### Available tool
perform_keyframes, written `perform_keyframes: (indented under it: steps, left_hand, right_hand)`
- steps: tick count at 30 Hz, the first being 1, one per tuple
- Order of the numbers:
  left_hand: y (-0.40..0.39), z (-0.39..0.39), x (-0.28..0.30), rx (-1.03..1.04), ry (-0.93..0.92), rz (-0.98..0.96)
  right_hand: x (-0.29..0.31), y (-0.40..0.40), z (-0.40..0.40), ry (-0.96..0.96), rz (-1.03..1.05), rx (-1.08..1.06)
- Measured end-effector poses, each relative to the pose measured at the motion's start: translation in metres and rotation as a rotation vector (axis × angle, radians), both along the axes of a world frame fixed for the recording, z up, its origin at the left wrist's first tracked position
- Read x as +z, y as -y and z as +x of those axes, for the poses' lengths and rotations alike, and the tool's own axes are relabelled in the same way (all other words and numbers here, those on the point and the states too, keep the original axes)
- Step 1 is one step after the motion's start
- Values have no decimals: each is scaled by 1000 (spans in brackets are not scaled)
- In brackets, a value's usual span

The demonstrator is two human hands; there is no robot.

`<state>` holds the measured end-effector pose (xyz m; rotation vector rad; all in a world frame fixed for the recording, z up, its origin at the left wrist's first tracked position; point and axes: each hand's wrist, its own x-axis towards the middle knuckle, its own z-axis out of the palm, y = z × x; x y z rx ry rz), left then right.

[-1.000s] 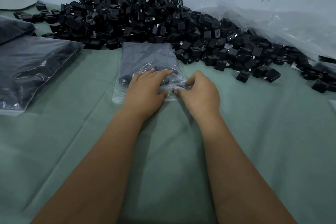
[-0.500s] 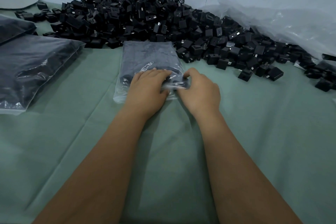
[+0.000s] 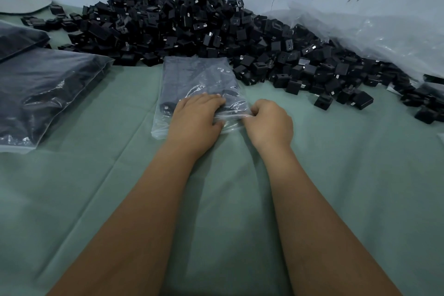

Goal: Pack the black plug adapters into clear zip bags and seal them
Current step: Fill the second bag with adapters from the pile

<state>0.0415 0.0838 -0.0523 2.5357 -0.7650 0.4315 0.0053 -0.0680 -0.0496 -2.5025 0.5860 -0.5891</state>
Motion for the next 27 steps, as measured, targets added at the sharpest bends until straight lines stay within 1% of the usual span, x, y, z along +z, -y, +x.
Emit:
perform_keyframes:
  steps: [3, 6, 9, 13, 15, 18, 20, 21, 25, 27]
  left_hand:
    - [1, 0, 0, 1, 2, -1]
    - [1, 1, -1, 5, 0, 2]
    - [2, 0, -1, 7, -2, -5]
    - [2, 1, 0, 14, 7, -12]
    - [3, 0, 0, 17, 6, -10]
    - [3, -1, 0, 13, 1, 1]
    - [2, -1, 1, -10, -20, 5]
    - [2, -2, 0, -24, -31, 7]
    - [1, -6, 2, -47, -70, -6]
    - [2, -11, 6, -65, -124, 1]
  right_hand:
    - [0, 0, 1, 40, 11, 42]
    - [0, 0, 1, 24, 12, 70]
    - [5, 3, 8, -35, -37, 36]
    - [9, 8, 19, -106, -24, -9]
    - [9, 9, 21, -135, -58, -52]
    - [6, 8, 21, -131, -96, -93]
    - [4, 7, 16, -64, -50, -62]
    - [3, 7, 12, -2, 9, -5]
    - [5, 1, -4, 313, 300, 381]
    - [7, -2, -7, 390, 353, 454]
